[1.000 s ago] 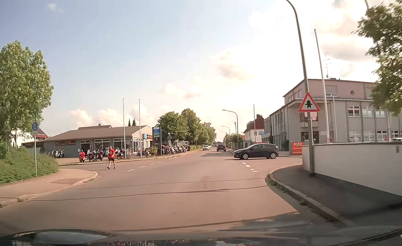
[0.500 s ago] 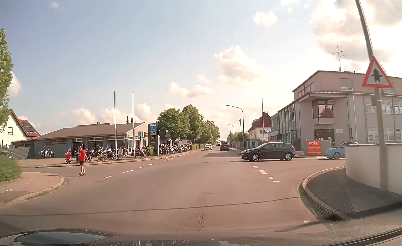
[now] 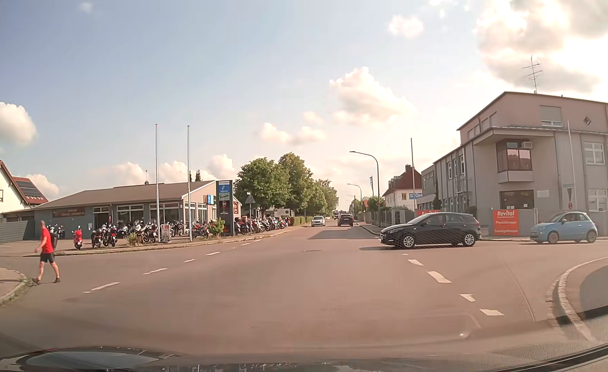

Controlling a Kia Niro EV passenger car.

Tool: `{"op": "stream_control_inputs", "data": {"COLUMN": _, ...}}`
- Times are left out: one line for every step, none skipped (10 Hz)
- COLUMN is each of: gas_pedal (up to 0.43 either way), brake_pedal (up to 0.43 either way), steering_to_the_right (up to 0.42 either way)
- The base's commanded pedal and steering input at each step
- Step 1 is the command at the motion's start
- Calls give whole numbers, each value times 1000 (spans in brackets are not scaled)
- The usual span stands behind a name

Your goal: Follow the waypoints while adhering to traffic rules and regulations

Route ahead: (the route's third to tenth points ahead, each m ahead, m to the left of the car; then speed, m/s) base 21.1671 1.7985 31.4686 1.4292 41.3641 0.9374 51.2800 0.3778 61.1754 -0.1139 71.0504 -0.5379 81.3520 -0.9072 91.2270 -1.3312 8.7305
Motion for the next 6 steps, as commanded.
{"op": "stream_control_inputs", "data": {"gas_pedal": 8, "brake_pedal": 12, "steering_to_the_right": -15}}
{"op": "stream_control_inputs", "data": {"gas_pedal": 8, "brake_pedal": 12, "steering_to_the_right": -8}}
{"op": "stream_control_inputs", "data": {"gas_pedal": 8, "brake_pedal": 12, "steering_to_the_right": 2}}
{"op": "stream_control_inputs", "data": {"gas_pedal": 8, "brake_pedal": 12, "steering_to_the_right": 6}}
{"op": "stream_control_inputs", "data": {"gas_pedal": 8, "brake_pedal": 12, "steering_to_the_right": 6}}
{"op": "stream_control_inputs", "data": {"gas_pedal": 8, "brake_pedal": 12, "steering_to_the_right": 5}}
